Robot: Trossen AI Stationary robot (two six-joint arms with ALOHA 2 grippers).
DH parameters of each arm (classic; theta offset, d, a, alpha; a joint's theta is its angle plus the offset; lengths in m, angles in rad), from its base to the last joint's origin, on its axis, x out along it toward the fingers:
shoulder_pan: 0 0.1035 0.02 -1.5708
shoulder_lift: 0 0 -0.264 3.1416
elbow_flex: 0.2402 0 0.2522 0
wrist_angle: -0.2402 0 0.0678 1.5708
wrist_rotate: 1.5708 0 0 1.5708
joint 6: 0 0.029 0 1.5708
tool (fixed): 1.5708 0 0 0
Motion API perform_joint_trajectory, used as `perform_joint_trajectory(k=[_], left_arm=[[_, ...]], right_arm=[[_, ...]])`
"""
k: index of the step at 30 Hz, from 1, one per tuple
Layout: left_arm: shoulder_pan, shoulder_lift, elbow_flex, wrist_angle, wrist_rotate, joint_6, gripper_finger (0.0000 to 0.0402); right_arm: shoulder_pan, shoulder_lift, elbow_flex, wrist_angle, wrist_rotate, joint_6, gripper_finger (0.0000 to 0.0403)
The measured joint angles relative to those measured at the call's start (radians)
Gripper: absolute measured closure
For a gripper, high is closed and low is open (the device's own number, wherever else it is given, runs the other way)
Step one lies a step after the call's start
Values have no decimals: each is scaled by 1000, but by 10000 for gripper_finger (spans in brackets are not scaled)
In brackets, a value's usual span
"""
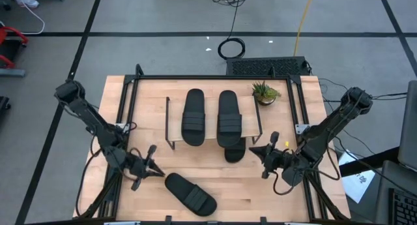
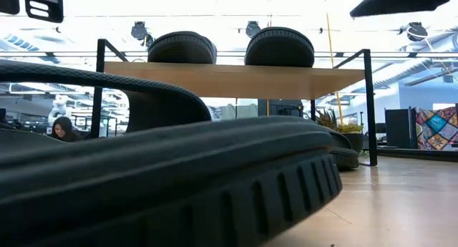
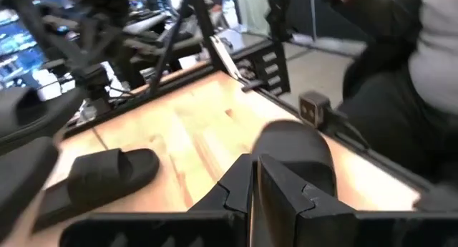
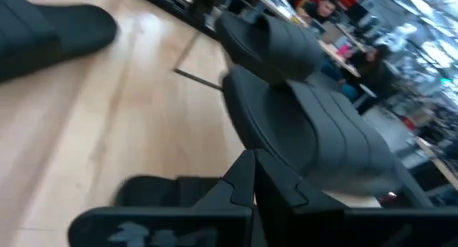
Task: Pick and place slides into the shelf
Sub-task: Put the black slide under the shelf
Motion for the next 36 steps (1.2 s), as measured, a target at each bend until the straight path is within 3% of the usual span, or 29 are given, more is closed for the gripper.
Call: perform_joint_trajectory(k=[6,10,14,21,28,32,36], left_arm=[[-18,126,0,62,2,145,369],[-8,139,0,51,0,208,369],[23,136,0,52,-3,123,369],[38,155,0,105,61,-134,375],[-35,375,3,362,65,-96,397],[-53,475,65,408,57,-81,400],[-54,518,167,288,56,-114,400]], right_arm=[[6,-35,-84,14,66,41,403],[-4,-41,-128,124,-50,-80,403],[-28,-40,-177,311,-217,-257,403],[-31,-41,-218,568,-265,-338,403],[-27,-2,-221,670,-651,-240,403],[-6,105,-202,786,-658,-296,403],[10,241,-109,781,-596,-383,403]])
